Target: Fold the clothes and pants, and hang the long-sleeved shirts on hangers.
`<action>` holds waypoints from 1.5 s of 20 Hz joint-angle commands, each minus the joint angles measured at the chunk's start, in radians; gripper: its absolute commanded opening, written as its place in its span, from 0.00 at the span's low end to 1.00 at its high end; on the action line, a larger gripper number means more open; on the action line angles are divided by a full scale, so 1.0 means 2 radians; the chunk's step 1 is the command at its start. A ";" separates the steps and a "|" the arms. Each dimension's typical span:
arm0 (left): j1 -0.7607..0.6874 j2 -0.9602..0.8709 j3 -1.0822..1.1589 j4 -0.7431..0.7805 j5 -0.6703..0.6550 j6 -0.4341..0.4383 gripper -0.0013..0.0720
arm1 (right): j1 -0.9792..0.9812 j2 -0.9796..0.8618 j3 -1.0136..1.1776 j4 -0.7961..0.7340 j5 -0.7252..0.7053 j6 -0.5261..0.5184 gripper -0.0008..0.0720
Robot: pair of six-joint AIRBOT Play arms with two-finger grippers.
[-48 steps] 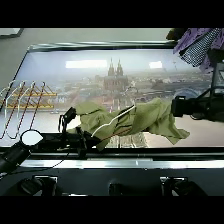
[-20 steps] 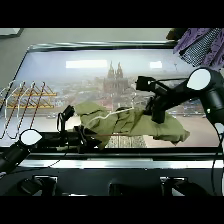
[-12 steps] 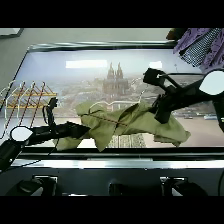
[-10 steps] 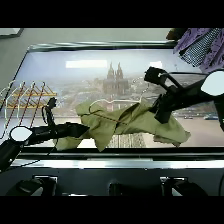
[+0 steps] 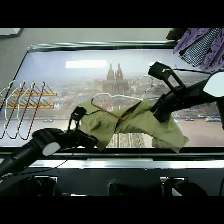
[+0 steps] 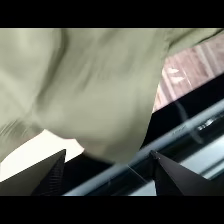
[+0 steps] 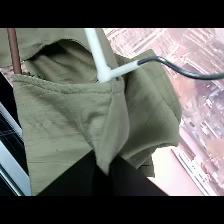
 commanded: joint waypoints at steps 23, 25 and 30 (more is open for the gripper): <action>0.002 -0.161 0.069 0.076 0.078 -0.141 0.05 | 0.000 0.002 0.001 0.000 0.043 0.051 0.05; 0.031 -0.137 0.069 0.076 0.079 -0.140 0.05 | 0.000 0.008 0.001 0.001 0.042 0.056 0.05; 0.087 -0.110 0.094 -0.054 0.066 0.005 0.05 | 0.002 0.014 0.001 0.029 0.061 0.112 0.05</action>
